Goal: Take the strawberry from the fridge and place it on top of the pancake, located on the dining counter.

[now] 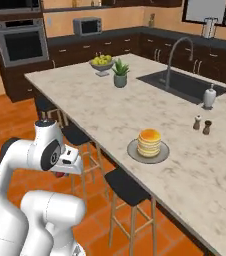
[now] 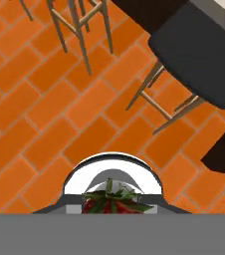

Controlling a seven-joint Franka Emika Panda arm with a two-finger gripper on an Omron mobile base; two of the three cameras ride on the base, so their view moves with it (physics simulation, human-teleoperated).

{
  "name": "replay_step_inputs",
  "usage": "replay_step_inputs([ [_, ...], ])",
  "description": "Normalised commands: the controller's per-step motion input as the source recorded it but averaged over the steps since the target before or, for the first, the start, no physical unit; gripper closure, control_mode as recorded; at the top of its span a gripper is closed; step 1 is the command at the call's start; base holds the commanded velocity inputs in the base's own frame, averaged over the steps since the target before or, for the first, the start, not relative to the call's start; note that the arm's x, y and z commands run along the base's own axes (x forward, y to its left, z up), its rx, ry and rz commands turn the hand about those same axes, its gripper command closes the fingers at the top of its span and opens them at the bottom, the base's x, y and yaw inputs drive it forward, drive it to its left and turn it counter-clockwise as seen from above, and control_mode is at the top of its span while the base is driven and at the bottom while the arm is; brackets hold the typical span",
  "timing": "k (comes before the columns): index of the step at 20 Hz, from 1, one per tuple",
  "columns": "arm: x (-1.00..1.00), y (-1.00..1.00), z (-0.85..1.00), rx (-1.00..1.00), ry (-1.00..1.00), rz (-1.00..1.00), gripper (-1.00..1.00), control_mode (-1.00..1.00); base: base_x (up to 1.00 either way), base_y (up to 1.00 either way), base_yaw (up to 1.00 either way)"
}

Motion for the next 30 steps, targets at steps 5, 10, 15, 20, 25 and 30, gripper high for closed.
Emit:
replay_step_inputs([
  [5,0.0,0.0,0.0,0.0,0.0,0.0,1.0,1.0,0.15,0.2,-0.89],
  [10,0.0,0.0,0.0,0.0,0.0,0.0,1.0,1.0,0.66,0.48,-0.63],
  [15,0.0,0.0,0.0,0.0,0.0,0.0,1.0,1.0,0.61,0.6,-0.49],
  [20,0.0,0.0,0.0,0.0,0.0,0.0,1.0,1.0,0.41,0.43,-0.47],
  [25,0.0,0.0,0.0,0.0,0.0,0.0,1.0,1.0,0.66,0.4,-0.34],
  [30,0.0,0.0,0.0,0.0,0.0,0.0,1.0,1.0,0.35,0.19,-0.12],
])
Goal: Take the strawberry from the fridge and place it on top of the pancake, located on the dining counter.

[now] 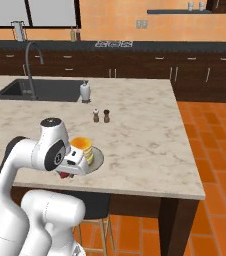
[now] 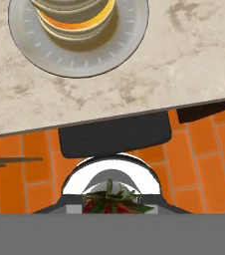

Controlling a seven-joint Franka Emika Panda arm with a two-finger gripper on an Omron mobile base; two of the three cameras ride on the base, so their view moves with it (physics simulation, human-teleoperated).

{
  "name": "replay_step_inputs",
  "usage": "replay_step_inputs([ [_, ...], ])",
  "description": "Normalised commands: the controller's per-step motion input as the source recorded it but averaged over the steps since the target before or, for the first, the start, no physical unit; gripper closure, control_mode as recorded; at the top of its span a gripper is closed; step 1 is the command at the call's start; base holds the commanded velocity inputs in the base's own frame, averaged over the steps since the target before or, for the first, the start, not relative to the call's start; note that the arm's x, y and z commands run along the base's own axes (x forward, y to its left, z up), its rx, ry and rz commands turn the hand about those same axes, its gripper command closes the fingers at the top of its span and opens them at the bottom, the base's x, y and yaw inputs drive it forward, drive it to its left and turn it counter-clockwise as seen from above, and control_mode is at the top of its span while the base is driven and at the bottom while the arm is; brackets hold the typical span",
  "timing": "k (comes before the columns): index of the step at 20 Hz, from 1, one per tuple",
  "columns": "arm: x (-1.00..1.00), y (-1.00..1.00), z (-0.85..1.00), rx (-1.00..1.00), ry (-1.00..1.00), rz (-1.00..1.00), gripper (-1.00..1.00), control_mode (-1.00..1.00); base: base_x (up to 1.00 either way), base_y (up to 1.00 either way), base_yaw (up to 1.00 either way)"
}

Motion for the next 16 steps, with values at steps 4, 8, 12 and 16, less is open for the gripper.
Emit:
replay_step_inputs([
  [4,0.27,0.16,0.01,-0.01,0.0,0.05,1.0,-1.0,0.22,0.17,0.0],
  [8,0.74,0.23,0.27,-0.06,0.0,0.18,1.0,-1.0,0.0,0.0,0.0],
  [12,0.88,0.1,0.5,-0.03,-0.02,0.04,1.0,-1.0,0.0,0.0,0.0],
  [16,1.0,0.01,0.58,0.0,0.0,0.0,1.0,-1.0,0.0,0.0,0.0],
])
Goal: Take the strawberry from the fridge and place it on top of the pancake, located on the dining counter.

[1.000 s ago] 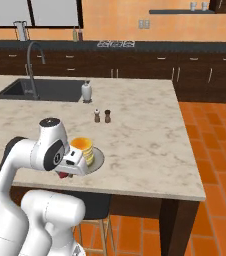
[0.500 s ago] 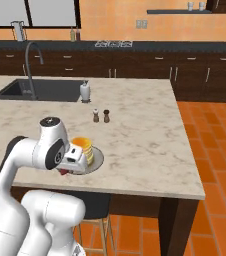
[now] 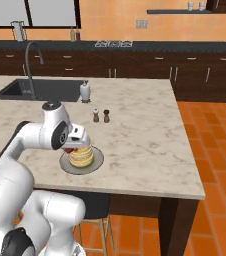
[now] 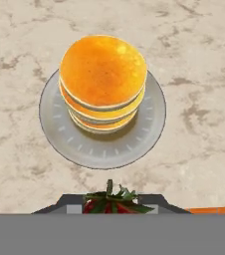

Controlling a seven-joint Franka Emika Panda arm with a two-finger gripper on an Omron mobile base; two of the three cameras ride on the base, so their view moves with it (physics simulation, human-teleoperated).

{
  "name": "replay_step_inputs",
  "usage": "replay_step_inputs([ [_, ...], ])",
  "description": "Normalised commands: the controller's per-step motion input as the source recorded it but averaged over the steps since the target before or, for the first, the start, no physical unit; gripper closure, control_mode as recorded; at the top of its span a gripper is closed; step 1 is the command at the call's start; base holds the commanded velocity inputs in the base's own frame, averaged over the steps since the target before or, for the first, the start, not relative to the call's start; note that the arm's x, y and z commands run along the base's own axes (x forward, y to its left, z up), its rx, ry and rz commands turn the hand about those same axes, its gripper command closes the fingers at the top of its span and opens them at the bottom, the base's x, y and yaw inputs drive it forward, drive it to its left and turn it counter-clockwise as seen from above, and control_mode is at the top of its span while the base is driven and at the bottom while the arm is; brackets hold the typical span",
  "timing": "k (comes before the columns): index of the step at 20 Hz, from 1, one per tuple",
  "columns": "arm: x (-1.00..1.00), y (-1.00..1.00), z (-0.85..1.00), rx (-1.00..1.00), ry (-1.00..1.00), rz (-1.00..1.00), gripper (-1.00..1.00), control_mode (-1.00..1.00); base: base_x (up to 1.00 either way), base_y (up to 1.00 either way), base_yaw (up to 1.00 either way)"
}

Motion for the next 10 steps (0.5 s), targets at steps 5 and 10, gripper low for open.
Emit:
replay_step_inputs([
  [5,1.0,0.0,0.28,0.0,0.0,0.04,1.0,-1.0,0.0,0.0,0.0],
  [10,1.0,0.0,-0.4,0.01,0.0,0.09,1.0,-1.0,0.0,0.0,0.0],
])
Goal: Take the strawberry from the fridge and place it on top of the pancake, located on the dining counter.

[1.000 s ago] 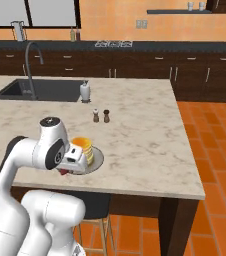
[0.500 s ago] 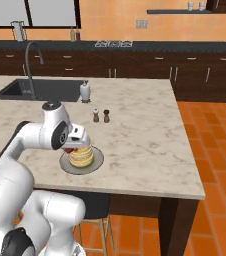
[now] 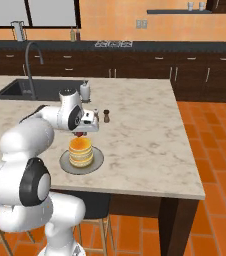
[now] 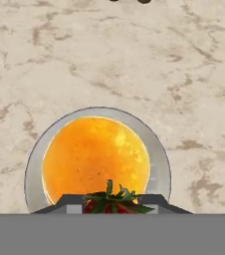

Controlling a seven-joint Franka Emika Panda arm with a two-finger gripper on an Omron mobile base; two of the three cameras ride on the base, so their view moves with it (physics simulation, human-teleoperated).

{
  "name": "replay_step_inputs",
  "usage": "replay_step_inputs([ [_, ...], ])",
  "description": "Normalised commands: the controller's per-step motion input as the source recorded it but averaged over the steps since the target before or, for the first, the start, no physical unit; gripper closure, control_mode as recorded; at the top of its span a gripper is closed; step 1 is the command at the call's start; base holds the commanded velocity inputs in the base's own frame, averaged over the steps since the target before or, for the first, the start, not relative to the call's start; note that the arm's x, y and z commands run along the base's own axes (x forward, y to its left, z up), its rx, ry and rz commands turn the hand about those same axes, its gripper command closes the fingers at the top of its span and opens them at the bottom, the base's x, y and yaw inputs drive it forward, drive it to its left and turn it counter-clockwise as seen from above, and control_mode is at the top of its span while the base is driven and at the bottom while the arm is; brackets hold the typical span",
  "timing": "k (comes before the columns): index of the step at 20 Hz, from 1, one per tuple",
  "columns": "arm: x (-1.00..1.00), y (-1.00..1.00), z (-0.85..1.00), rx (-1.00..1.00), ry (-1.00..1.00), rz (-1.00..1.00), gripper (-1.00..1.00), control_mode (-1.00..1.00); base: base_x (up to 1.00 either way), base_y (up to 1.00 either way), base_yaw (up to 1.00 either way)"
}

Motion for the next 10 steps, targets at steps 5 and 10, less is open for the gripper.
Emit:
replay_step_inputs([
  [5,0.42,0.19,-0.53,-0.03,0.04,0.01,1.0,-1.0,0.0,0.0,0.0],
  [10,-0.15,0.16,-0.41,-0.01,0.01,-0.01,1.0,-1.0,0.0,0.0,0.0],
])
